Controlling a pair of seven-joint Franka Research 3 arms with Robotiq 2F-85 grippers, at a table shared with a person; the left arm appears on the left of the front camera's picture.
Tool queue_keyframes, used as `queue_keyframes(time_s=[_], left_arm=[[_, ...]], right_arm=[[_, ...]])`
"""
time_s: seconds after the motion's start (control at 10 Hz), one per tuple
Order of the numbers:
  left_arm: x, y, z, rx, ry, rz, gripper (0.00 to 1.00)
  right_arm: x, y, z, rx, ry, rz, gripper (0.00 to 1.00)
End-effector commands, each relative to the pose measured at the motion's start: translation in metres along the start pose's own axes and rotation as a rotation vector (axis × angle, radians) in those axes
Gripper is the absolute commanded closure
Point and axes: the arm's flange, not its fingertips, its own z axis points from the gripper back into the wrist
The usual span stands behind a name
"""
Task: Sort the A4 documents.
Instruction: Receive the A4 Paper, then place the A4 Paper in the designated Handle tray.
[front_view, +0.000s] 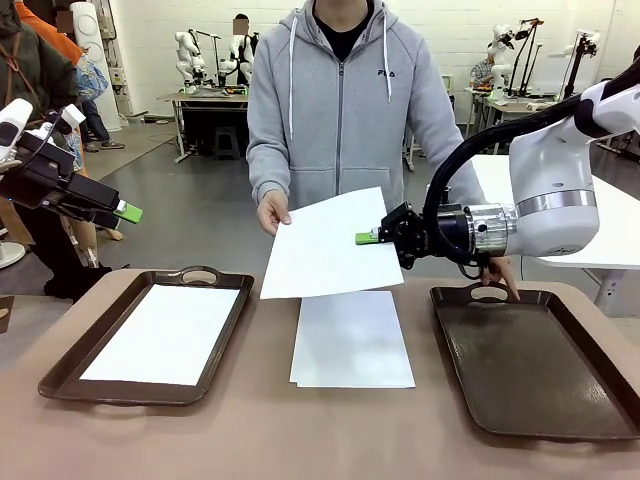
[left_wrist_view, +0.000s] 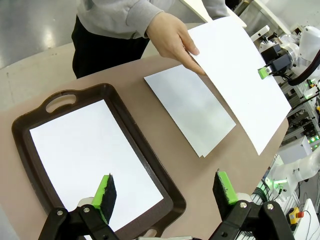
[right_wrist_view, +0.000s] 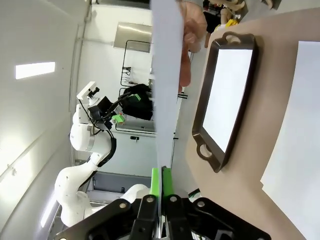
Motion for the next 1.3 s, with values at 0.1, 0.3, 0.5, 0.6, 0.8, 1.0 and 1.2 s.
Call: queue_keyframes(time_s=[0.1, 0.3, 0.5, 0.6, 0.8, 1.0, 1.2], left_arm=[[0.0000, 0.0003, -0.0006, 0.000, -0.009, 0.005, 0.00], [0.0000, 0.0003, -0.0006, 0.000, -0.009, 0.005, 0.00], [0.0000, 0.0003, -0.0006, 0.000, -0.009, 0.005, 0.00], [0.0000, 0.0003, -0.0006, 0.000, -0.009, 0.005, 0.00], [0.0000, 0.0003, -0.0006, 0.000, -0.009, 0.005, 0.00], [0.0000, 0.0003, -0.0006, 0.000, -0.009, 0.005, 0.00], [0.0000, 0.0003, -0.0006, 0.000, -0.009, 0.005, 0.00]], right_arm=[[0.0017, -0.0018, 0.0018, 0.000, -0.026, -0.022, 1.00], [0.0017, -0.0018, 0.0018, 0.000, -0.026, -0.022, 1.00], [0.0017, -0.0018, 0.0018, 0.000, -0.026, -0.022, 1.00], [0.0017, -0.0018, 0.0018, 0.000, -0.026, -0.022, 1.00], [0.0017, -0.0018, 0.0018, 0.000, -0.026, -0.022, 1.00], [0.0017, -0.0018, 0.0018, 0.000, -0.026, -0.022, 1.00], [0.0014, -0.0010, 0.0032, -0.003, -0.009, -0.006, 0.99]])
